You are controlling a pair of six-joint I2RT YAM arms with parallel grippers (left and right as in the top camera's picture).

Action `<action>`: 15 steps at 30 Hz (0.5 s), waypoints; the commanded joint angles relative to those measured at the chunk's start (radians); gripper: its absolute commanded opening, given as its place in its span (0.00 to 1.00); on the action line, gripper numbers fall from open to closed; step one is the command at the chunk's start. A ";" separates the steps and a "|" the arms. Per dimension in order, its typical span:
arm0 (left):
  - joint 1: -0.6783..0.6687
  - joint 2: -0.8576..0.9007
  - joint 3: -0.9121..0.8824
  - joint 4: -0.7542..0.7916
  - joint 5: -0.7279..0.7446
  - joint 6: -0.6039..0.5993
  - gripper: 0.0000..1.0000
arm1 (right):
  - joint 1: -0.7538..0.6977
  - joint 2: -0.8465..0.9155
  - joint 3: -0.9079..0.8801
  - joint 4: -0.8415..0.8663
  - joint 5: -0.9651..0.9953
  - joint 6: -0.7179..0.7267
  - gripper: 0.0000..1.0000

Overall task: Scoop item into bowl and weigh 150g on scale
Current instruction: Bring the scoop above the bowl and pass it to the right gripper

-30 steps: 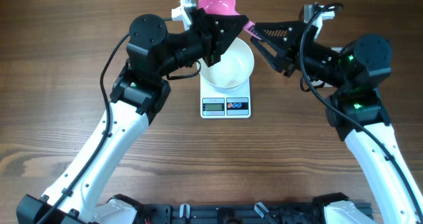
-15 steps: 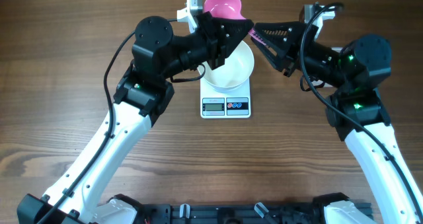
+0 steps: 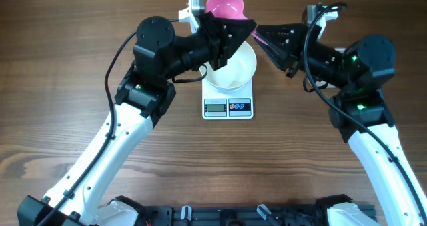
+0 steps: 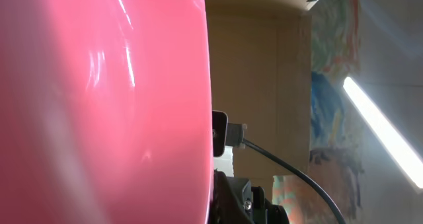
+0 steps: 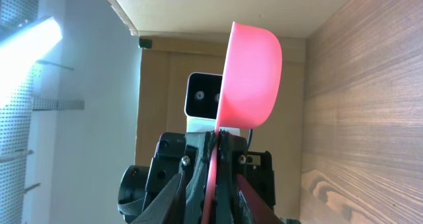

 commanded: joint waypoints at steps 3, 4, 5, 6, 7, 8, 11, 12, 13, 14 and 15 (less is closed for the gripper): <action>-0.004 0.003 0.004 0.003 -0.011 0.024 0.04 | 0.004 0.006 0.013 0.009 0.005 0.007 0.20; -0.004 0.003 0.004 0.003 -0.011 0.024 0.04 | 0.004 0.005 0.013 0.009 0.005 0.009 0.19; -0.004 0.003 0.004 0.003 -0.011 0.024 0.04 | 0.004 0.006 0.013 0.009 0.005 0.010 0.19; -0.004 0.003 0.004 0.003 -0.011 0.024 0.04 | 0.004 0.006 0.013 0.009 0.005 0.011 0.17; -0.005 0.003 0.004 0.003 -0.011 0.024 0.04 | 0.004 0.006 0.013 0.009 0.005 0.012 0.16; -0.005 0.003 0.004 0.003 -0.011 0.024 0.04 | 0.004 0.006 0.013 0.009 0.005 0.011 0.15; -0.005 0.003 0.004 0.003 -0.011 0.024 0.04 | 0.004 0.006 0.013 0.009 0.005 0.011 0.14; -0.005 0.003 0.004 0.003 -0.011 0.024 0.04 | 0.004 0.006 0.013 0.009 0.005 0.012 0.12; -0.005 0.003 0.004 0.003 -0.010 0.024 0.04 | 0.004 0.006 0.013 0.009 0.005 0.011 0.11; -0.005 0.003 0.004 0.003 -0.010 0.024 0.04 | 0.004 0.006 0.013 0.009 0.005 0.011 0.10; -0.005 0.003 0.004 0.003 -0.010 0.024 0.04 | 0.004 0.006 0.013 0.009 0.004 0.011 0.09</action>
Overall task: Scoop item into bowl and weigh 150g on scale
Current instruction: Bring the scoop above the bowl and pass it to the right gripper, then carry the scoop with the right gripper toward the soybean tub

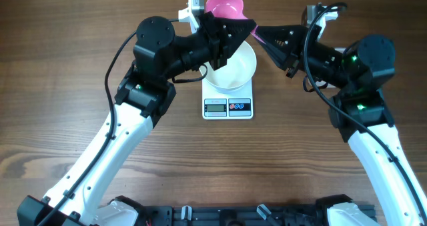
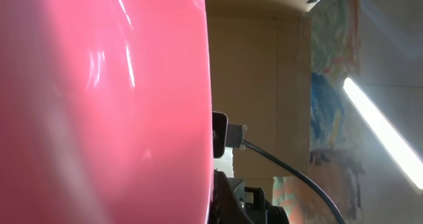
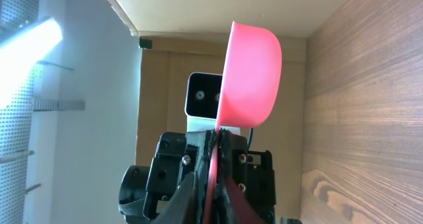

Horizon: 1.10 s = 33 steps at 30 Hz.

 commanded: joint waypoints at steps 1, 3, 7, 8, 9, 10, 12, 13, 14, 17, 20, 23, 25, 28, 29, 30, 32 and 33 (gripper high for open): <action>-0.005 0.003 0.004 0.003 -0.009 0.023 0.04 | 0.004 0.006 0.013 0.009 0.002 0.007 0.06; -0.005 0.003 0.004 0.003 -0.009 0.023 0.04 | 0.004 0.006 0.013 0.008 -0.002 0.007 0.04; -0.005 0.003 0.004 0.003 -0.009 0.023 0.06 | 0.004 0.006 0.013 0.008 -0.010 0.022 0.04; -0.005 0.003 0.004 0.003 -0.009 0.023 0.09 | 0.004 0.006 0.013 0.009 -0.010 0.026 0.04; -0.005 0.003 0.004 0.003 -0.008 0.023 0.15 | 0.004 0.006 0.013 0.010 -0.009 0.026 0.04; -0.005 0.003 0.004 0.003 -0.008 0.023 0.24 | 0.004 0.006 0.013 0.014 -0.010 0.026 0.04; -0.005 0.003 0.004 0.003 -0.008 0.023 0.47 | 0.004 0.006 0.013 0.023 -0.009 0.025 0.04; -0.005 0.003 0.004 0.003 -0.008 0.023 0.56 | 0.004 0.006 0.013 0.030 -0.009 0.025 0.04; -0.005 0.003 0.004 0.003 -0.008 0.023 0.61 | 0.004 0.006 0.013 0.035 -0.008 0.024 0.04; -0.005 0.003 0.004 0.004 -0.009 0.023 0.73 | 0.003 0.006 0.013 0.034 0.018 0.010 0.04; -0.003 0.003 0.004 0.004 -0.010 0.023 0.75 | -0.011 0.006 0.013 0.018 0.054 -0.026 0.05; -0.002 0.003 0.004 0.003 -0.010 0.028 0.77 | -0.065 0.006 0.013 -0.010 0.066 -0.063 0.04; -0.002 0.003 0.004 0.003 -0.010 0.055 0.78 | -0.107 0.005 0.013 -0.022 0.061 -0.087 0.04; 0.005 0.003 0.004 -0.022 -0.010 0.160 0.80 | -0.171 0.001 0.014 -0.063 0.050 -0.139 0.05; 0.013 0.003 0.004 -0.053 -0.010 0.208 0.80 | -0.198 0.000 0.014 -0.095 0.044 -0.178 0.05; 0.019 0.003 0.004 -0.079 -0.010 0.245 0.81 | -0.214 -0.003 0.016 -0.120 0.039 -0.204 0.05; 0.038 0.003 0.004 -0.174 -0.014 0.355 0.84 | -0.257 -0.011 0.022 -0.217 0.024 -0.284 0.05; 0.044 0.003 0.004 -0.211 -0.021 0.388 0.85 | -0.270 -0.017 0.026 -0.257 0.023 -0.315 0.05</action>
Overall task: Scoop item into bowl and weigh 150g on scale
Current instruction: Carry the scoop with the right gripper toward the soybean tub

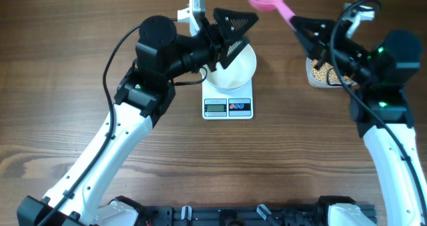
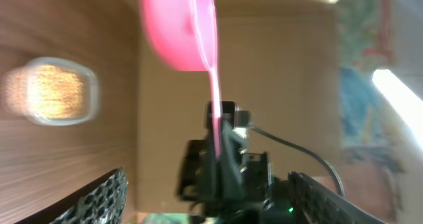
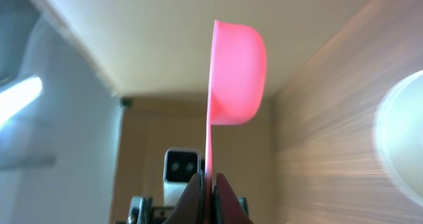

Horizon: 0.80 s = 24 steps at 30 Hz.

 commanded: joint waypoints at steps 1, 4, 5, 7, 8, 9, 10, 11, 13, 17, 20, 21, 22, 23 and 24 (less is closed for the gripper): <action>0.042 0.003 0.003 -0.139 -0.026 0.254 0.87 | -0.068 -0.024 0.033 -0.142 -0.013 -0.215 0.05; 0.084 -0.003 0.008 -0.301 -0.034 0.369 0.90 | -0.120 -0.051 0.095 -0.347 -0.012 -0.401 0.05; 0.092 -0.005 0.012 -0.337 -0.035 0.402 0.90 | -0.132 -0.055 0.125 -0.417 -0.010 -0.463 0.04; 0.113 -0.008 0.037 -0.467 -0.073 0.501 0.90 | -0.148 -0.056 0.201 -0.579 0.028 -0.580 0.04; 0.117 -0.008 0.052 -0.533 -0.103 0.550 0.90 | -0.150 -0.056 0.239 -0.658 0.066 -0.634 0.05; 0.118 -0.008 0.063 -0.577 -0.125 0.587 0.89 | -0.150 -0.056 0.266 -0.714 0.096 -0.673 0.05; 0.118 -0.008 0.074 -0.630 -0.153 0.634 0.89 | -0.150 -0.056 0.301 -0.785 0.136 -0.721 0.05; 0.118 -0.008 0.083 -0.684 -0.180 0.673 0.88 | -0.150 -0.056 0.335 -0.856 0.182 -0.768 0.04; 0.118 -0.008 0.090 -0.789 -0.210 0.741 0.88 | -0.150 -0.056 0.387 -0.986 0.292 -0.842 0.04; 0.112 -0.002 0.090 -0.954 -0.252 0.831 0.76 | -0.150 -0.056 0.409 -1.092 0.375 -0.917 0.04; 0.093 0.012 0.080 -1.037 -0.286 0.856 0.73 | -0.150 -0.056 0.409 -1.131 0.423 -0.928 0.04; 0.079 0.025 0.074 -1.051 -0.291 0.859 0.71 | -0.150 -0.055 0.409 -1.136 0.451 -0.929 0.04; 0.069 0.034 0.071 -1.053 -0.291 0.861 0.69 | -0.150 -0.055 0.409 -1.136 0.467 -0.928 0.04; 0.055 0.050 0.068 -1.054 -0.291 0.861 0.64 | -0.151 -0.055 0.409 -1.133 0.483 -0.928 0.04; 0.039 0.067 0.068 -1.051 -0.291 0.861 0.54 | -0.154 -0.055 0.409 -1.131 0.496 -0.927 0.04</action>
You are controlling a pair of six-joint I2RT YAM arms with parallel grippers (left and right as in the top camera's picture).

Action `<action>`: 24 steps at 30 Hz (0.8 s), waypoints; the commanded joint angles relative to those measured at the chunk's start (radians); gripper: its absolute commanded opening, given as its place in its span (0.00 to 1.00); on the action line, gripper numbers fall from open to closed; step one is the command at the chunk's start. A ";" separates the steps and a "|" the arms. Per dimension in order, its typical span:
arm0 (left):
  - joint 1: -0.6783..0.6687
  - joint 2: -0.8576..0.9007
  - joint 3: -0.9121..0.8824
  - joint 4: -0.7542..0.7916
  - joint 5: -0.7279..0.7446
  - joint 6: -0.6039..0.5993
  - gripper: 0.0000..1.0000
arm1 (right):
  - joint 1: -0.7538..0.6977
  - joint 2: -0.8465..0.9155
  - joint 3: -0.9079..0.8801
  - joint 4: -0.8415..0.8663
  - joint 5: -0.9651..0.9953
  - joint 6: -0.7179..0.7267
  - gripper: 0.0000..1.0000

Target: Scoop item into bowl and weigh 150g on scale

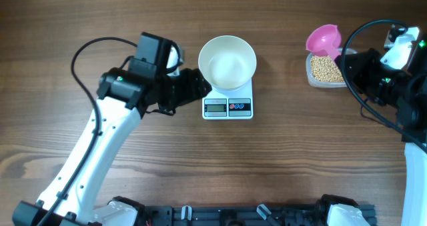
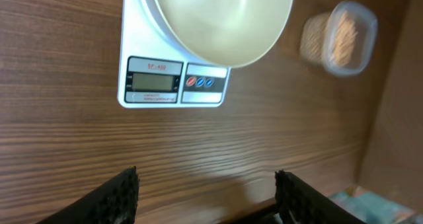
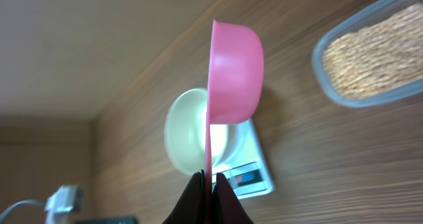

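Observation:
An empty-looking white bowl [image 1: 227,61] stands on the white scale [image 1: 227,107]; both also show in the left wrist view, the bowl [image 2: 221,19] over the scale [image 2: 173,85]. My right gripper [image 1: 348,57] is shut on the handle of a pink scoop [image 1: 323,40], whose cup hangs over the left end of the clear grain container [image 1: 325,69]. The right wrist view shows the scoop [image 3: 234,75] edge-on in the gripper [image 3: 210,184]. My left gripper [image 1: 193,86] is open and holds nothing, just left of the scale, its fingertips [image 2: 129,184] wide apart.
Wooden table [image 1: 293,159] all round. The grain container [image 3: 370,59] lies at the far right, near the right arm. The left arm stretches from the front left towards the scale.
My right gripper has carried the scoop from high up at the back centre-right to the grain container. My left gripper, open then beside the bowl, now sits lower and further left.
At first both grippers met at the pink scoop above the bowl, and stayed so half a second later. Then my left gripper was open and the right alone held the scoop, further right. Now the scoop is over the container's left end.

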 commanded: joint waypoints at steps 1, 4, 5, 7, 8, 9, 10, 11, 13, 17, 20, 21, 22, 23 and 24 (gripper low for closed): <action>-0.063 0.072 -0.004 0.003 -0.038 0.067 0.42 | -0.007 -0.001 0.021 0.007 0.116 -0.050 0.04; -0.126 0.139 -0.004 0.029 -0.038 0.066 0.04 | -0.029 0.000 0.023 0.015 0.118 -0.050 0.04; -0.150 0.167 -0.004 0.045 -0.041 0.066 0.04 | -0.036 0.000 0.023 0.019 0.118 -0.050 0.04; -0.180 0.204 -0.004 0.072 -0.041 0.066 0.04 | -0.047 0.000 0.023 0.025 0.118 -0.050 0.04; -0.200 0.228 -0.004 0.091 -0.041 0.066 0.04 | -0.054 0.000 0.025 0.025 0.118 -0.051 0.04; -0.210 0.241 -0.004 0.101 -0.042 0.066 0.04 | -0.063 0.001 0.029 0.025 0.119 -0.052 0.04; -0.223 0.256 -0.004 0.117 -0.042 0.066 0.04 | -0.072 0.003 0.035 0.025 0.119 -0.052 0.04; -0.237 0.274 -0.004 0.138 -0.043 0.066 0.04 | -0.084 0.007 0.044 0.026 0.119 -0.055 0.04; -0.253 0.293 -0.004 0.166 -0.052 0.066 0.04 | -0.101 0.014 0.060 0.028 0.130 -0.060 0.04; -0.287 0.328 -0.004 0.220 -0.167 0.056 0.04 | -0.122 0.022 0.077 0.068 0.172 -0.077 0.04; -0.315 0.346 -0.004 0.240 -0.257 0.056 0.04 | -0.123 0.022 0.077 0.119 0.209 -0.076 0.04; -0.323 0.351 -0.004 0.248 -0.275 0.056 0.04 | -0.123 0.022 0.077 0.134 0.220 -0.076 0.04; -0.330 0.355 -0.004 0.256 -0.289 0.056 0.04 | -0.123 0.023 0.077 0.146 0.232 -0.076 0.04; -0.339 0.363 -0.004 0.267 -0.311 0.056 0.04 | -0.123 0.023 0.077 0.154 0.243 -0.075 0.04; -0.344 0.369 -0.004 0.271 -0.323 0.056 0.04 | -0.123 0.023 0.077 0.159 0.249 -0.075 0.04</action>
